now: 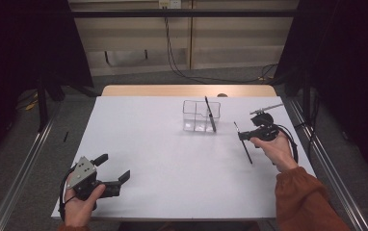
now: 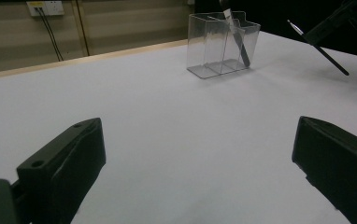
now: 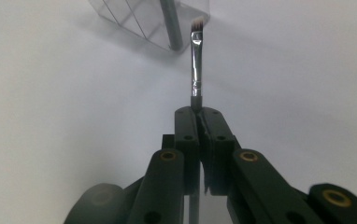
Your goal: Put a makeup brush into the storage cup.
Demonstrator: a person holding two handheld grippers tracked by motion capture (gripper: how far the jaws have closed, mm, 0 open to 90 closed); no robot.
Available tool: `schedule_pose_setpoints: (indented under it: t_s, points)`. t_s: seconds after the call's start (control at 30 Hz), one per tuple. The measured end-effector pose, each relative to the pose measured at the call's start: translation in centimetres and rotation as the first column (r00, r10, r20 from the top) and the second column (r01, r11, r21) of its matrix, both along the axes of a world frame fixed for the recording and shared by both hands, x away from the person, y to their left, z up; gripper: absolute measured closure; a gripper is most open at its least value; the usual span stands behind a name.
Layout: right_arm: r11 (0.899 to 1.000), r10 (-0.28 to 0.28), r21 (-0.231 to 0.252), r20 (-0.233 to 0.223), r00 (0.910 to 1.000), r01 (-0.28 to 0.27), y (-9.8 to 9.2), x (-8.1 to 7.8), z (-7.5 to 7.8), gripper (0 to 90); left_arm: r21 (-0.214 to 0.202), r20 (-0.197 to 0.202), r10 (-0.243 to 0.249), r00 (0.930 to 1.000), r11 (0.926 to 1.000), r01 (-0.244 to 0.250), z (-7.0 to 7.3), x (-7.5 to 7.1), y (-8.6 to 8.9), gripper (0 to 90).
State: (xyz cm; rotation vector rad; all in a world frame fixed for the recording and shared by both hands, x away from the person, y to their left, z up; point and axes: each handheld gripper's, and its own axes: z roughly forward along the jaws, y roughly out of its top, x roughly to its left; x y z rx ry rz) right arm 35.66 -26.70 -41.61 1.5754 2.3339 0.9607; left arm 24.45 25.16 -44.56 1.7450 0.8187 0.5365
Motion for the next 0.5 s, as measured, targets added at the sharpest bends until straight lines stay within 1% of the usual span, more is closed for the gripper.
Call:
schedule_pose_setpoints:
  t_s: [0.07,0.13,0.2,0.23,0.33,0.5]
  points:
    - [1.0,-0.001,0.011,0.03,0.9996,0.0,0.0,-0.2,0.1,86.6,-0.001,-0.001,0.001,1.0,1.0,-0.001,0.0,0.0,0.0,2.7]
    - [1.0,-0.003,0.017,0.072,0.9974,0.001,0.0,-0.4,0.2,86.6,-0.002,-0.001,0.001,1.0,1.0,-0.001,0.0,0.0,0.0,2.7]
    - [1.0,-0.003,0.029,0.104,0.9945,0.0,0.0,-0.6,0.1,86.6,0.003,-0.001,-0.001,1.0,1.0,0.001,0.0,0.0,0.0,2.8]
    - [1.0,0.002,0.03,0.128,0.9918,-0.006,-0.1,-0.6,0.1,86.6,0.0,-0.003,-0.003,1.0,1.0,0.003,0.0,0.0,0.0,2.8]
    - [0.999,0.004,0.05,0.176,0.9843,-0.013,-0.2,-0.9,0.1,86.6,-0.001,-0.002,-0.001,1.0,1.0,0.001,0.0,0.0,0.0,2.8]
    - [0.996,0.001,0.087,0.242,0.9703,-0.022,-0.3,-1.3,0.2,86.6,0.004,-0.001,-0.001,1.0,1.0,0.001,0.0,0.0,0.0,2.8]
